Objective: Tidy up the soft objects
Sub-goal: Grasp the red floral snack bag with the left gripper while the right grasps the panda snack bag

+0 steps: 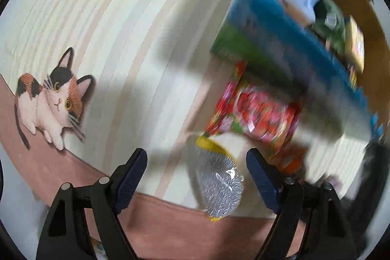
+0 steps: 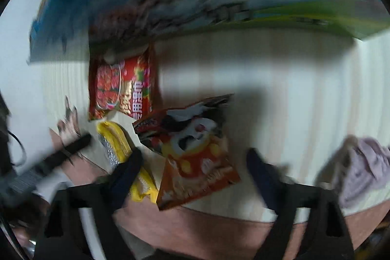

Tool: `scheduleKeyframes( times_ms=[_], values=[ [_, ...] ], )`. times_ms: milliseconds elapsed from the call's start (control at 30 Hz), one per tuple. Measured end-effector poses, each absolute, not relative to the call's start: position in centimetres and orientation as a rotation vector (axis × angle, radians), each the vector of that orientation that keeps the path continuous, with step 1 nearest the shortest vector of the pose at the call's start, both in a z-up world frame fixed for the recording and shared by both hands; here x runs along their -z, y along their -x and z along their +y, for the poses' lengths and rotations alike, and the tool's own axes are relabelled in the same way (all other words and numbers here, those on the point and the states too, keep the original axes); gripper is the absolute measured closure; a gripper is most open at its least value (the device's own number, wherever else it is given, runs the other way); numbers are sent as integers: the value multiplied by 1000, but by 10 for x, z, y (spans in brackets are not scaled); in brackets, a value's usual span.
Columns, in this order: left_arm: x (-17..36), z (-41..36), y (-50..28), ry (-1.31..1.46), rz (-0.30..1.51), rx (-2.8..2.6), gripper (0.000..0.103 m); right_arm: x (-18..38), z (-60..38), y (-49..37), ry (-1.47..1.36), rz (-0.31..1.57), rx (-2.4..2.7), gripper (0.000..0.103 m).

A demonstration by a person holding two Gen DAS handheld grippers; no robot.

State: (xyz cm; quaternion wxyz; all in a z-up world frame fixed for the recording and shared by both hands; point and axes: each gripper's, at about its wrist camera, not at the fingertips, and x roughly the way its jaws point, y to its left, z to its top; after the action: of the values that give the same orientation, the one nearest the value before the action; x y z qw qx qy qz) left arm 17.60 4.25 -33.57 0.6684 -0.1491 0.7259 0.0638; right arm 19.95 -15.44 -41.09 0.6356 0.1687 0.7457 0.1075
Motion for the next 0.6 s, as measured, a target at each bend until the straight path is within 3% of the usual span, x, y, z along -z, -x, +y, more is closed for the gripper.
scheduleKeyframes(
  times_ms=[400, 600],
  values=[
    [379, -49, -192, 222, 1622, -197, 20, 393, -214, -161, -256, 1684, -17, 49],
    [379, -5, -169, 268, 1658, -284, 20, 379, -225, -156, -246, 1666, -1, 51]
  ],
)
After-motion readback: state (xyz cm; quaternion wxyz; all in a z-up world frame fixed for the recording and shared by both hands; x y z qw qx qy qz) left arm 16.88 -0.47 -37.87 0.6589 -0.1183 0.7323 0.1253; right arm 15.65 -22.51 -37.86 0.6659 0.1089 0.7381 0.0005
